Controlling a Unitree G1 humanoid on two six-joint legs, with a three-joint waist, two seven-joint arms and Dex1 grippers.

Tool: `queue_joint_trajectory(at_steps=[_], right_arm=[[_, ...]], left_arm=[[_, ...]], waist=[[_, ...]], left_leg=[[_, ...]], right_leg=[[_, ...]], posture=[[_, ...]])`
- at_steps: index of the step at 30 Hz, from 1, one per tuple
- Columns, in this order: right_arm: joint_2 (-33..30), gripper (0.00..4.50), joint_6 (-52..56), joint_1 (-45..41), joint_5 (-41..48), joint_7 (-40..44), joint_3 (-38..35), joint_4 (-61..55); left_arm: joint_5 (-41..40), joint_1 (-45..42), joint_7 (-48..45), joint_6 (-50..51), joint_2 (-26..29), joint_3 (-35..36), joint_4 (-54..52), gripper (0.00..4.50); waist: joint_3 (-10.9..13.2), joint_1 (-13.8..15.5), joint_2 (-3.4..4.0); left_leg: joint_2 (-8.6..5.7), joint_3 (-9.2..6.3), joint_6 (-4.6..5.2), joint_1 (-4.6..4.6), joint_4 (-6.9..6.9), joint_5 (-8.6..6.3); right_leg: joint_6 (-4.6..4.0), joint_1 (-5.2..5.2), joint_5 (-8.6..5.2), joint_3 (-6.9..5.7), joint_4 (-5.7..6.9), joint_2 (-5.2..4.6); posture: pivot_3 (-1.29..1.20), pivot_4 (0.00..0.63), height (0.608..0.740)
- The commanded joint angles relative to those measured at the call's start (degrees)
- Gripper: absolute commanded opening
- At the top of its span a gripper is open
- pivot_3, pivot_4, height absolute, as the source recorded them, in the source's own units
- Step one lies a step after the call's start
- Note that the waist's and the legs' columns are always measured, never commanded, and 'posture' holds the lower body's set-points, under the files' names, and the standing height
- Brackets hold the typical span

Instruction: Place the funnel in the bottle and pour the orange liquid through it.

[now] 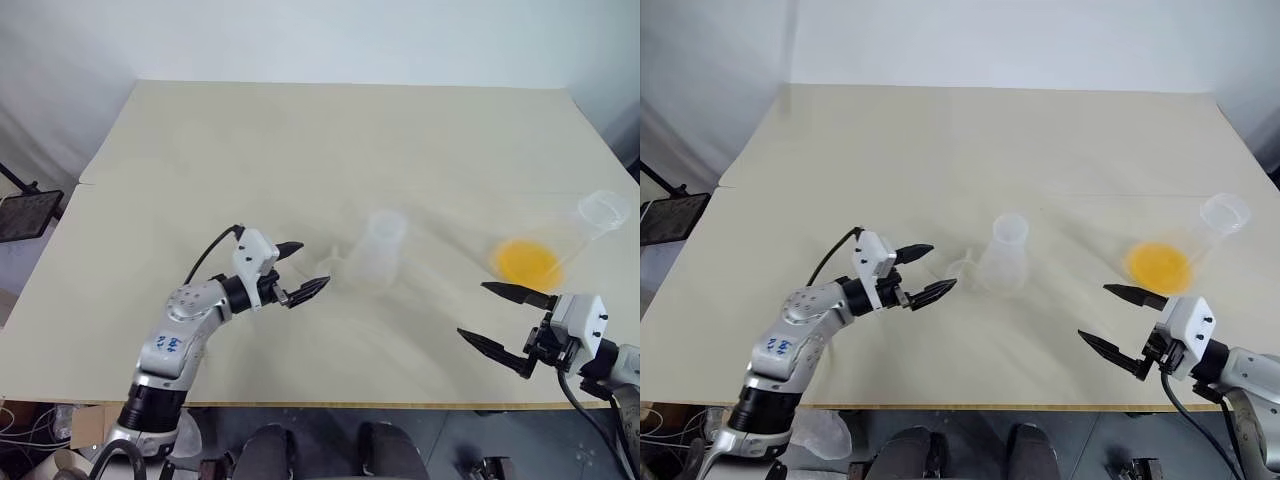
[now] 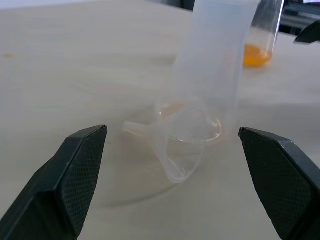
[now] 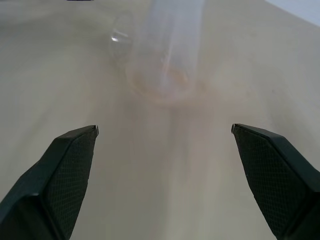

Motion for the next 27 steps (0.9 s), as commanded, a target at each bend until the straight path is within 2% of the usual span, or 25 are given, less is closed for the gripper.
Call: queue_joint_trajectory(at_steps=[1, 5, 8, 19, 20, 27], right_arm=[[0.9, 4.5, 0.1, 1.2, 1.8, -2.1, -2.7, -4.2], [1.9, 4.5, 0.6, 3.1, 2.0, -4.0, -3.0, -6.7], [2.5, 4.5, 0.8, 3.9, 1.7, -4.9, -2.6, -7.9], [3.8, 4.5, 1.2, 3.6, 1.1, -7.5, -1.1, -9.7], [3.9, 4.5, 1.1, 3.5, 1.0, -7.7, -1.2, -9.7], [4.2, 4.5, 0.8, 3.2, 0.8, -8.6, -1.1, -9.7]], left_arm=[[3.4, -2.3, 1.0, -2.4, -0.9, -2.4, 3.8, 4.49], [4.9, -4.4, 3.4, -2.9, -2.9, -2.5, 7.2, 4.49], [5.6, -4.8, 4.3, -3.5, -3.9, -2.8, 8.6, 3.86], [3.6, -4.3, 3.5, -1.9, -5.0, -1.4, 7.0, 0.25], [3.0, -4.2, 3.2, -1.5, -4.7, -0.9, 6.5, 0.03], [-6.9, -6.0, -4.5, 3.1, -0.8, 4.6, 1.6, 0.03]], waist=[[0.0, 0.2, 0.0], [0.0, 0.3, -0.01], [0.0, 0.4, -0.01], [0.0, 0.3, -0.01], [0.0, 0.3, -0.01], [0.0, 0.2, 0.0]], left_leg=[[0.0, -0.01, 0.0, 0.0, 0.0, 0.0], [-0.01, -0.03, 0.0, -0.02, 0.01, 0.0], [-0.03, -0.04, 0.0, -0.04, 0.03, 0.0], [-0.02, -0.05, 0.0, -0.03, 0.02, 0.0], [-0.02, -0.05, 0.0, -0.03, 0.02, 0.0], [-0.01, -0.05, 0.0, -0.04, 0.02, 0.0]], right_leg=[[0.0, 0.0, 0.0, 0.0, 0.0, 0.0], [0.0, 0.0, 0.0, 0.0, -0.01, -0.01], [0.01, 0.01, 0.0, 0.0, -0.02, -0.03], [0.01, 0.01, 0.0, -0.01, -0.02, -0.03], [0.01, 0.01, 0.0, -0.01, -0.02, -0.03], [0.01, 0.01, 0.0, -0.01, -0.01, -0.03]], posture=[[0.0, 0.15, 0.74], [0.0, 0.15, 0.74], [0.0, 0.15, 0.74], [0.0, 0.15, 0.74], [0.0, 0.15, 0.74], [0.0, 0.15, 0.74]])
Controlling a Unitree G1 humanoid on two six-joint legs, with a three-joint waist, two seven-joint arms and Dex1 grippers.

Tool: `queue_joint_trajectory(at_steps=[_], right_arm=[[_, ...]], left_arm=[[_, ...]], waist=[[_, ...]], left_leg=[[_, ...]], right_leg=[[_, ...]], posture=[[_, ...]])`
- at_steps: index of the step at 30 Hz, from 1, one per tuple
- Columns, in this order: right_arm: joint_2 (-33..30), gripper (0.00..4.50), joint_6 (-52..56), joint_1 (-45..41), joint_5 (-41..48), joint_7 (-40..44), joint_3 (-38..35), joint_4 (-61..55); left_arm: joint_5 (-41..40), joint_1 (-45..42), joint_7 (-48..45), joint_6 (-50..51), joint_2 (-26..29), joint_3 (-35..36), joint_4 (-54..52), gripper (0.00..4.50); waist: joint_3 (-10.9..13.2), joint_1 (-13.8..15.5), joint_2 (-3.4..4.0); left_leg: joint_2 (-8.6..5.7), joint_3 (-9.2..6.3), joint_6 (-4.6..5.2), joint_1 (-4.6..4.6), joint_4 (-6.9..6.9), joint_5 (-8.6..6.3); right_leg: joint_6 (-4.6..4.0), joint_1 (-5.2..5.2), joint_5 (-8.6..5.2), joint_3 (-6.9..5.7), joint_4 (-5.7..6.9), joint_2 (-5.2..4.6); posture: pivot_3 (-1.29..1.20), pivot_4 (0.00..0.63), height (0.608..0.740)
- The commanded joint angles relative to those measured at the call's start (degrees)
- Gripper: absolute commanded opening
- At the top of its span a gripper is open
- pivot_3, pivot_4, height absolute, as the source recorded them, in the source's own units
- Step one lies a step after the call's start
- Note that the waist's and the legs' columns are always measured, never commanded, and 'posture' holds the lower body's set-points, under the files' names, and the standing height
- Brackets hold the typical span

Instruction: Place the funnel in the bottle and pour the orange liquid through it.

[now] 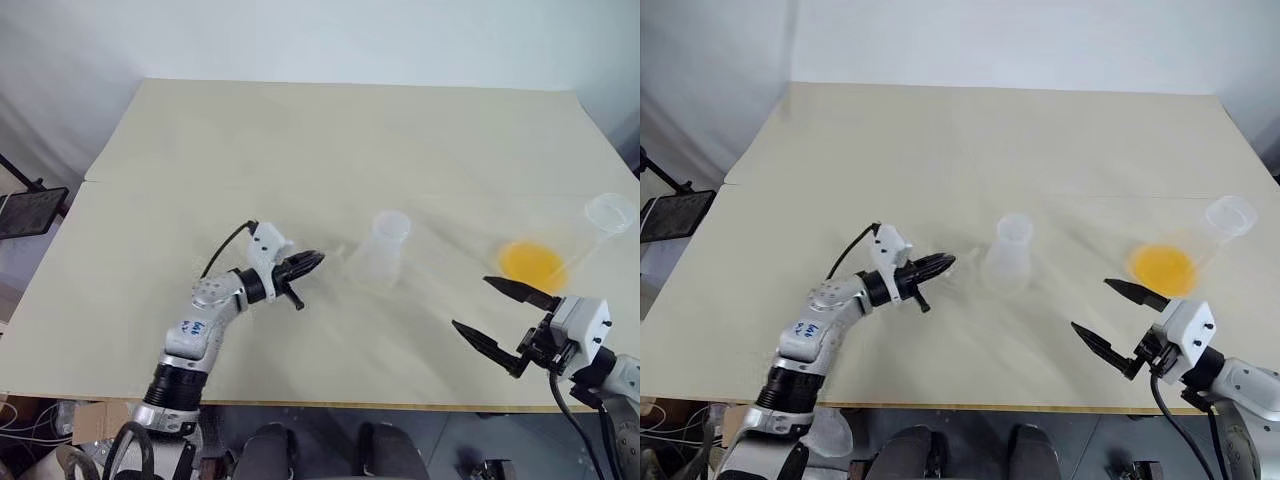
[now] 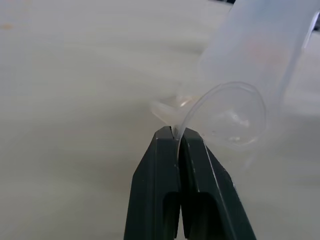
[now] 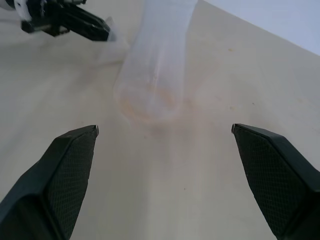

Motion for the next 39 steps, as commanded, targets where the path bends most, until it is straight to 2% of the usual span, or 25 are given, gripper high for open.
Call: queue_joint_trajectory(at_steps=[1, 4, 8, 13, 16, 20, 23, 30, 39], right_arm=[[0.6, 4.5, -0.6, 0.1, 0.4, -0.7, -0.8, -1.9], [1.2, 4.5, -1.0, -0.2, 0.2, -1.4, -0.7, -1.7], [3.0, 4.5, -3.0, -1.7, 0.4, -2.9, -1.8, -1.1], [5.5, 4.5, -5.0, -3.4, 0.5, -6.3, -4.1, -1.1], [6.7, 4.5, -5.5, -3.1, 0.8, -8.0, -4.8, -1.5], [7.9, 4.5, -6.1, -2.3, 0.4, -9.0, -4.5, -2.2], [8.9, 4.5, -6.8, -1.5, -0.4, -9.4, -3.3, -2.5], [10.3, 4.5, -7.8, -1.0, -1.2, -9.7, -1.6, -2.2], [11.8, 4.5, -9.1, -0.9, -2.2, -10.1, 0.4, -1.6]], left_arm=[[-8.2, -3.6, -3.7, 4.7, 2.5, 5.4, -4.2, 0.03], [-16.0, -8.7, -7.6, 14.6, 7.5, 9.8, -2.5, 0.03], [-25.4, -15.5, -13.6, 27.4, 13.6, 11.7, -1.1, 0.03], [-31.1, -27.9, -9.3, 42.1, 13.1, 12.5, 5.4, 0.03], [-32.3, -32.8, -9.1, 49.6, 13.4, 9.9, 6.5, 0.03], [-32.9, -36.6, -9.2, 52.0, 11.1, 9.1, 7.8, 0.03], [-29.2, -39.4, -8.6, 52.7, 10.4, 3.5, 8.3, 0.03], [-25.0, -43.0, -8.8, 54.2, 10.8, -3.3, 9.3, 0.03], [-20.1, -46.5, -7.4, 52.4, 8.2, -5.0, 14.3, 0.03]], waist=[[0.0, 0.1, 0.0], [0.0, 0.0, -0.01], [0.0, -0.1, 0.0], [0.0, 0.2, -0.03], [0.0, -0.1, -0.03], [0.0, -0.3, -0.02], [0.0, -0.2, -0.03], [0.0, -0.2, -0.02], [0.0, 0.0, -0.03]], left_leg=[[0.0, 0.0, 0.0, 0.01, 0.0, 0.0], [0.01, -0.05, -0.01, -0.02, 0.04, 0.01], [0.0, -0.06, -0.01, 0.0, 0.0, 0.01], [-0.03, -0.16, -0.02, -0.06, 0.08, 0.01], [-0.06, -0.18, -0.01, -0.05, -0.01, 0.01], [-0.03, -0.14, -0.03, -0.05, -0.09, 0.02], [-0.01, -0.13, -0.07, -0.06, -0.04, 0.04], [-0.02, -0.06, -0.07, -0.04, -0.04, 0.04], [-0.02, -0.05, -0.07, -0.04, -0.03, 0.04]], right_leg=[[0.0, 0.0, 0.0, 0.0, 0.0, 0.0], [0.0, 0.01, 0.0, -0.03, 0.02, 0.0], [0.0, -0.01, 0.0, -0.03, 0.04, 0.01], [0.0, 0.03, 0.0, -0.03, 0.04, 0.01], [0.0, 0.02, 0.0, -0.03, 0.04, 0.01], [0.0, -0.06, 0.0, -0.02, 0.06, 0.05], [0.0, -0.06, 0.0, 0.0, 0.06, 0.08], [0.0, -0.07, -0.01, 0.09, 0.05, 0.09], [0.0, -0.07, -0.01, 0.12, 0.05, 0.09]], posture=[[0.0, 0.15, 0.74], [0.0, 0.15, 0.74], [0.0, 0.15, 0.74], [0.0, 0.15, 0.74], [0.0, 0.15, 0.74], [0.0, 0.15, 0.74], [0.0, 0.15, 0.74], [0.0, 0.15, 0.74], [0.0, 0.15, 0.74]])
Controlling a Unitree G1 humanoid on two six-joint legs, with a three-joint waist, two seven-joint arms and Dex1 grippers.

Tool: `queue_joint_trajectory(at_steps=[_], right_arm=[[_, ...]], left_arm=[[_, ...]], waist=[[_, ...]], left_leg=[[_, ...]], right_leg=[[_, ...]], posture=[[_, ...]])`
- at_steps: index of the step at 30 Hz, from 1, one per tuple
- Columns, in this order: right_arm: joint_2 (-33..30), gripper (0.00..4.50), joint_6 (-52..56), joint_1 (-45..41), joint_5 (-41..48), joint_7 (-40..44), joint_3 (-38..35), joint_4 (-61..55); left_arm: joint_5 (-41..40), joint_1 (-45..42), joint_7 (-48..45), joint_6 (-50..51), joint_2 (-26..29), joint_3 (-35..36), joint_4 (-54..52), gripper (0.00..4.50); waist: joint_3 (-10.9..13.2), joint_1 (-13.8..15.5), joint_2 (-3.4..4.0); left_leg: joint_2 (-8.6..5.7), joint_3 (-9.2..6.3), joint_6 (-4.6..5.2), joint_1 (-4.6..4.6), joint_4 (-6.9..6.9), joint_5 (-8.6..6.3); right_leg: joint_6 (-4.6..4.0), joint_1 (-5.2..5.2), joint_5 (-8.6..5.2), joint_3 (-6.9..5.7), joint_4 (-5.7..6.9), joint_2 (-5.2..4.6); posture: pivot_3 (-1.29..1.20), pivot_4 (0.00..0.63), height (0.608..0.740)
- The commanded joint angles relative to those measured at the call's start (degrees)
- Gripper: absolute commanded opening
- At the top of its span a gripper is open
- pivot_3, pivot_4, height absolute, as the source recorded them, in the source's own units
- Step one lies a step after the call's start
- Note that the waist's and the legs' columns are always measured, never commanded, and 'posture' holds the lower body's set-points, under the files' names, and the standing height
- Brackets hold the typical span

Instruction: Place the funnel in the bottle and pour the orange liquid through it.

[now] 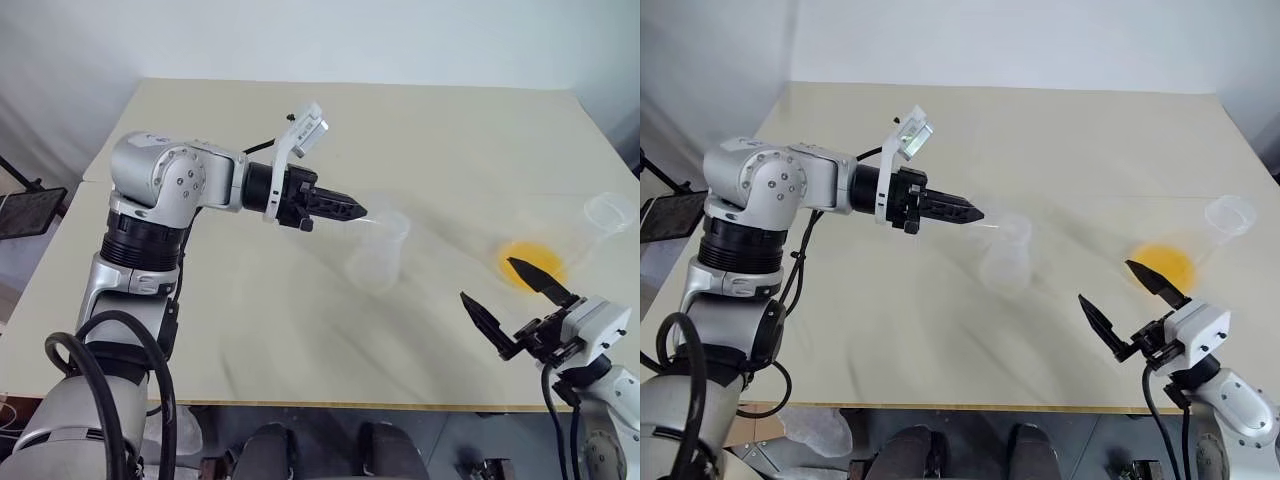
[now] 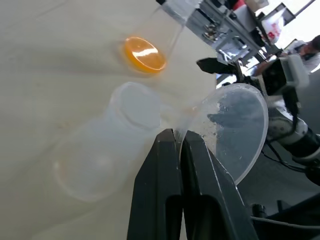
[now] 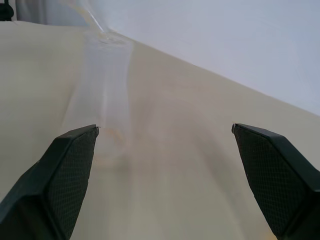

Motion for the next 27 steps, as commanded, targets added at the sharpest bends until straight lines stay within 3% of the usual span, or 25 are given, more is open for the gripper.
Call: queue_joint_trajectory(at_steps=[1, 11, 15, 25, 27], right_arm=[[0.5, 4.5, -1.5, 0.0, 0.0, -0.7, 0.0, -0.9], [0.7, 4.5, -2.0, 0.0, -0.1, -0.9, 0.4, -0.4], [0.8, 4.5, -2.2, -0.3, -0.3, -1.0, 0.7, -0.2], [1.9, 4.5, -3.0, -0.6, 0.3, -3.1, -0.8, -1.0], [2.2, 4.5, -2.7, -1.4, 1.5, -4.3, -1.9, -1.4]], left_arm=[[2.2, -2.4, 0.6, -2.1, -1.4, -0.2, 1.8, 0.03], [7.2, -5.9, -1.8, -5.5, -3.7, -3.6, 6.7, 0.03], [8.3, -6.8, -2.5, -8.2, -5.6, -3.0, 8.1, 0.96], [10.1, -6.1, -2.1, -11.3, -8.4, -2.0, 8.9, 4.21], [10.6, -5.9, -2.4, -12.0, -8.7, -2.3, 8.7, 4.47]], waist=[[0.0, 0.1, 0.0], [0.0, 0.1, -0.01], [0.0, 0.1, -0.01], [0.0, 0.0, -0.01], [0.0, 0.1, -0.01]], left_leg=[[-0.01, -0.01, 0.0, -0.01, 0.02, 0.0], [0.0, 0.01, 0.0, -0.02, 0.0, 0.0], [-0.01, 0.01, 0.0, -0.03, 0.0, 0.0], [0.0, 0.02, 0.0, -0.03, -0.01, 0.0], [0.0, 0.02, 0.0, -0.03, 0.0, 0.0]], right_leg=[[0.0, 0.0, 0.0, 0.0, 0.0, 0.0], [0.0, -0.02, 0.0, -0.01, -0.01, 0.01], [0.0, -0.01, 0.0, -0.01, -0.02, 0.0], [0.0, -0.03, 0.0, -0.01, -0.01, 0.01], [0.0, -0.03, 0.0, -0.01, -0.01, 0.01]], posture=[[0.0, 0.15, 0.74], [0.0, 0.15, 0.74], [0.0, 0.15, 0.74], [0.0, 0.15, 0.74], [0.0, 0.15, 0.74]])
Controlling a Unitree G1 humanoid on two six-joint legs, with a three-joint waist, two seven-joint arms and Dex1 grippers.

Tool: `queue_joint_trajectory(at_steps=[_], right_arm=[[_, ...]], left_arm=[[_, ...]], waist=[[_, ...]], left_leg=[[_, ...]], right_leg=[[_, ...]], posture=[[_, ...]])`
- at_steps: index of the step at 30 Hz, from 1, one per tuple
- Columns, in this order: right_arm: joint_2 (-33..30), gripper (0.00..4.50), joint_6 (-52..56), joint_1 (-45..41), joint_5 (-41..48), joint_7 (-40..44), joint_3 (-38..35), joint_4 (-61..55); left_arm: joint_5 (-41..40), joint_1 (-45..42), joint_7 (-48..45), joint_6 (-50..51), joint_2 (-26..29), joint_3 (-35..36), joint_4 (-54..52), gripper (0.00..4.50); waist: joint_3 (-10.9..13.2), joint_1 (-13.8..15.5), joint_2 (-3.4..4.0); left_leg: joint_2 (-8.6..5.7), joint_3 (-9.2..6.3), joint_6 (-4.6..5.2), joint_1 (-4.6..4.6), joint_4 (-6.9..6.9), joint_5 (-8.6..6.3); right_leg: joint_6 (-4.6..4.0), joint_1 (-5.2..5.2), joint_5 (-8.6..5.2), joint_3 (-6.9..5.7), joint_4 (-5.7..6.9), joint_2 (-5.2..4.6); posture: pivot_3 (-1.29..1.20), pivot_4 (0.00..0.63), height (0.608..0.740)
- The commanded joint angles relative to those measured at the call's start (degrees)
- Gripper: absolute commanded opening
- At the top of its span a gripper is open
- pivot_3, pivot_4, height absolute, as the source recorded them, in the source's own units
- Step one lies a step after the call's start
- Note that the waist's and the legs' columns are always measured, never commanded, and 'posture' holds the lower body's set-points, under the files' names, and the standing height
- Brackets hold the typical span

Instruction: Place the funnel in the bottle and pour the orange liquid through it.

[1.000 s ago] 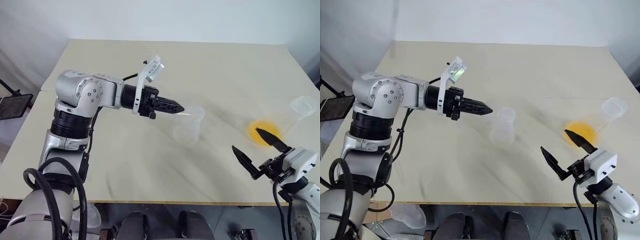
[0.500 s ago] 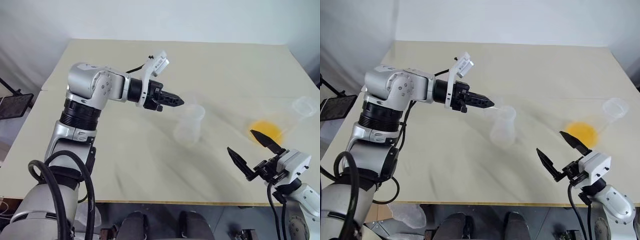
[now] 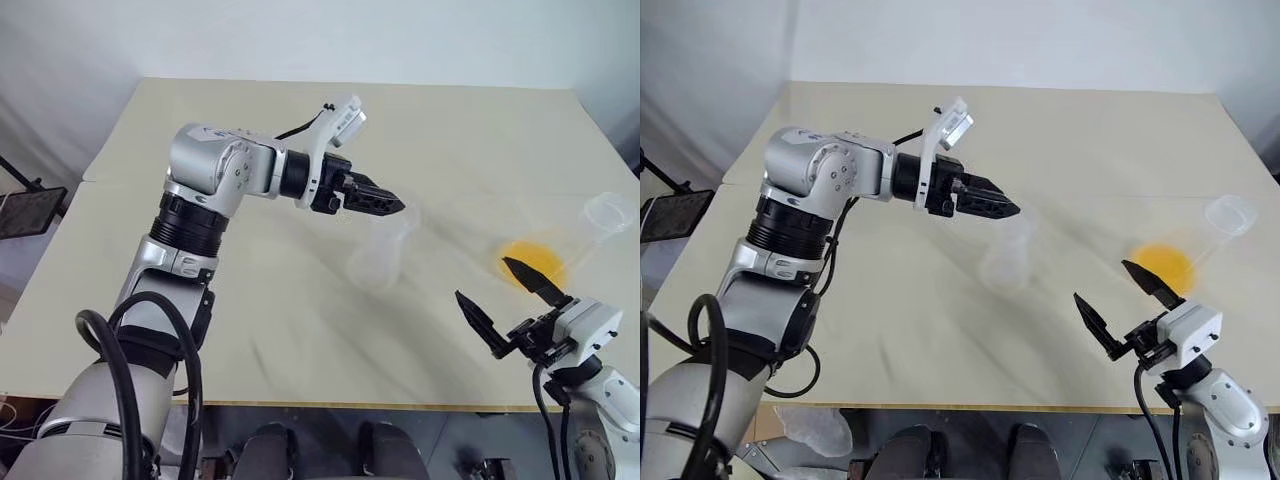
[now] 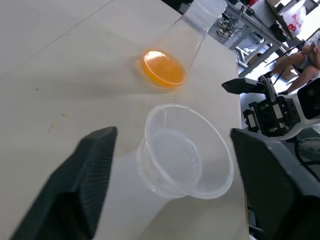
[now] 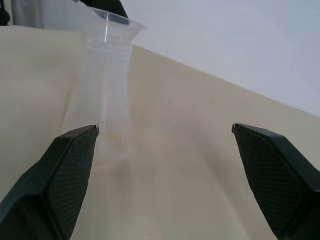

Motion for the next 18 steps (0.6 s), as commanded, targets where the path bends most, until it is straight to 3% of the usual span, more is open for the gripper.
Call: queue_joint_trajectory(at_steps=[1, 8, 13, 18], right_arm=[[0.4, 4.5, -1.1, -1.3, 2.8, -2.5, -3.2, -1.9], [-0.1, 4.5, 0.2, -2.6, 5.7, -4.3, -5.0, -3.3], [-0.6, 4.5, 0.5, -2.3, 5.8, -3.6, -4.0, -3.3], [-1.4, 4.5, 0.8, -2.9, 5.7, -2.4, -3.5, -2.0]], left_arm=[[0.7, -0.3, -0.7, -2.1, -0.5, 0.7, -1.3, 4.47], [1.2, 4.7, -3.1, -10.6, 0.0, 2.7, -5.4, 4.47], [0.5, 14.9, -11.7, -29.4, 1.4, 6.4, -13.5, 4.47], [0.9, 24.8, -15.6, -39.8, 4.1, 9.5, -19.6, 4.47]], waist=[[0.0, 0.0, 0.0], [0.0, 0.0, 0.01], [0.0, -0.2, 0.02], [0.0, -0.2, 0.03]], left_leg=[[0.0, 0.01, 0.0, 0.0, 0.0, 0.0], [0.0, 0.0, 0.0, 0.01, -0.01, 0.0], [0.04, 0.01, 0.0, 0.01, -0.02, 0.0], [0.04, 0.0, 0.0, 0.01, 0.02, 0.0]], right_leg=[[0.0, 0.0, 0.0, 0.0, 0.0, 0.0], [0.0, 0.0, 0.0, 0.0, 0.0, 0.0], [0.0, -0.02, 0.0, 0.0, 0.02, 0.01], [-0.01, -0.01, 0.0, 0.0, 0.02, 0.01]], posture=[[0.0, 0.15, 0.74], [0.0, 0.15, 0.74], [0.0, 0.15, 0.74], [0.0, 0.15, 0.74]])
